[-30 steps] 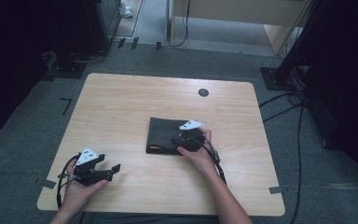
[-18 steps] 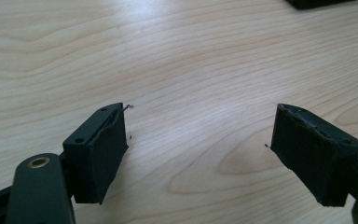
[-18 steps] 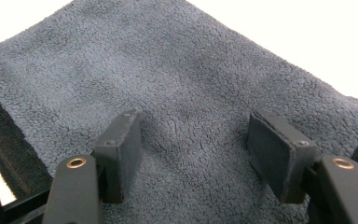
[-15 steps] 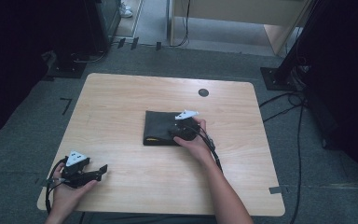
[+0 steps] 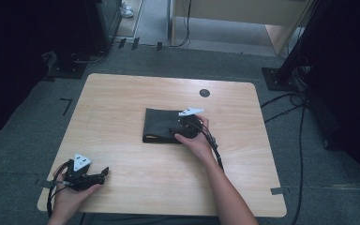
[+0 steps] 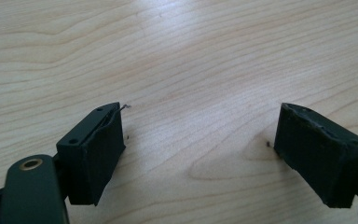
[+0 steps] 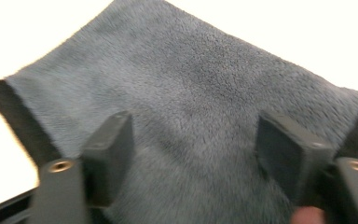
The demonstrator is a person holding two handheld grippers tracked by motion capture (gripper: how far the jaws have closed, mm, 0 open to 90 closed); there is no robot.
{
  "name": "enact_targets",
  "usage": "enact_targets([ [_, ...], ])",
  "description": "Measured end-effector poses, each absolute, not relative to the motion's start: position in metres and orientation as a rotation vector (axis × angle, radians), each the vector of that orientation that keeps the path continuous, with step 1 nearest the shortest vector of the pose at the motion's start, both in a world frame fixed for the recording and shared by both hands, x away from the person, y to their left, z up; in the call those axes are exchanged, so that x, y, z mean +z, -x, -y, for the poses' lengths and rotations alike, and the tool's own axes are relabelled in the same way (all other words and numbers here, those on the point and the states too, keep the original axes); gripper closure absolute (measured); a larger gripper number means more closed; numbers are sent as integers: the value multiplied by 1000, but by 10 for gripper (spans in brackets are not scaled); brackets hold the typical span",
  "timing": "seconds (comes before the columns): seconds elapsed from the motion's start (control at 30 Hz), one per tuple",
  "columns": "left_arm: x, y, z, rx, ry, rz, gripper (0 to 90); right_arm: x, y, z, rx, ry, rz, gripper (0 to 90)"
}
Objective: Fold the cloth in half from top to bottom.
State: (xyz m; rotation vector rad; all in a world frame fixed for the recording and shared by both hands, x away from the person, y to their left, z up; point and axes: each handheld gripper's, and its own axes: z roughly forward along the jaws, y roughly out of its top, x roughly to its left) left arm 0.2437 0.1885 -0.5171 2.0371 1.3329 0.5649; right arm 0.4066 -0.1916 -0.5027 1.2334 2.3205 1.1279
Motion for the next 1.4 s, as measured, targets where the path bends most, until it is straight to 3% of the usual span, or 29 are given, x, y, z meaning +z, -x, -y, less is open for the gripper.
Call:
enact_targets([
  [0.37,-518,-245,-187,570,-2031,-1344,130,-477,-354,232,1172,-1209,-2311,151],
  [0.63,-518,-245,-187,571,-2027,-1345,129,-466,-320,269,1175,-1223,-2268,147],
  [1.4,-518,-245,-187,571,-2027,-1345,129,-491,-247,371,1103,-1420,-2145,147],
])
